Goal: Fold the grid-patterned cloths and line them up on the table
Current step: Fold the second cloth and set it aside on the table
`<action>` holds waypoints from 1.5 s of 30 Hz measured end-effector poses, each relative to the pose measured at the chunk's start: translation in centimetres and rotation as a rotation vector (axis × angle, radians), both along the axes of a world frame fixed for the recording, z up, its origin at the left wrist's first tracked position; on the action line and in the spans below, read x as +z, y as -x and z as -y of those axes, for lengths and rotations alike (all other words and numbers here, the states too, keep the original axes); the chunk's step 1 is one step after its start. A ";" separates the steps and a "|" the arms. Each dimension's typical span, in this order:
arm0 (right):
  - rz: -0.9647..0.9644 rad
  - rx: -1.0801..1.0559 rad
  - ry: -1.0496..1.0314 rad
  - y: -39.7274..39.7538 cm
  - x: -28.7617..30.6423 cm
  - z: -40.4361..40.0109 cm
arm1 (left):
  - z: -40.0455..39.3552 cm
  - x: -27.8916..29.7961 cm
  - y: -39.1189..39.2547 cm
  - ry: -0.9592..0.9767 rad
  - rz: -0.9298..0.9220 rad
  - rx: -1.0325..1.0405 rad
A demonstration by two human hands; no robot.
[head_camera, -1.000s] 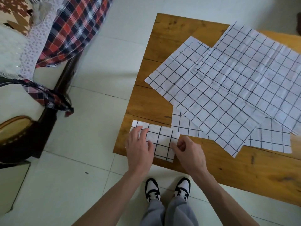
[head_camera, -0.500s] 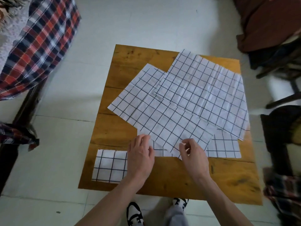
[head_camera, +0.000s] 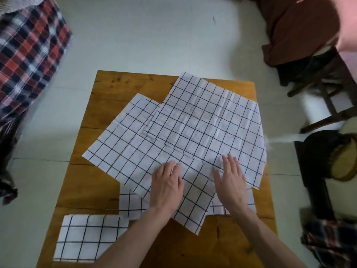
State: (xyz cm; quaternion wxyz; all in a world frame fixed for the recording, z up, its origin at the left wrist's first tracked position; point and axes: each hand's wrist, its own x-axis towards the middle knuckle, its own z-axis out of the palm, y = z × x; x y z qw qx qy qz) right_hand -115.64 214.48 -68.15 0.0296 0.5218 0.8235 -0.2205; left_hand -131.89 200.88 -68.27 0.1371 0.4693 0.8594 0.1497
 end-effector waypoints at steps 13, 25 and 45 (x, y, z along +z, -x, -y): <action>0.172 0.034 0.108 1.9 0.9 -0.6 | -5.0 -0.1 -1.3 0.246 0.088 -0.038; 0.095 0.114 -0.030 0.6 0.6 -3.4 | -5.8 -0.3 -0.9 0.232 0.029 -0.064; -0.191 -0.009 0.113 4.9 3.0 1.8 | -6.4 0.7 -1.4 -0.120 0.356 0.279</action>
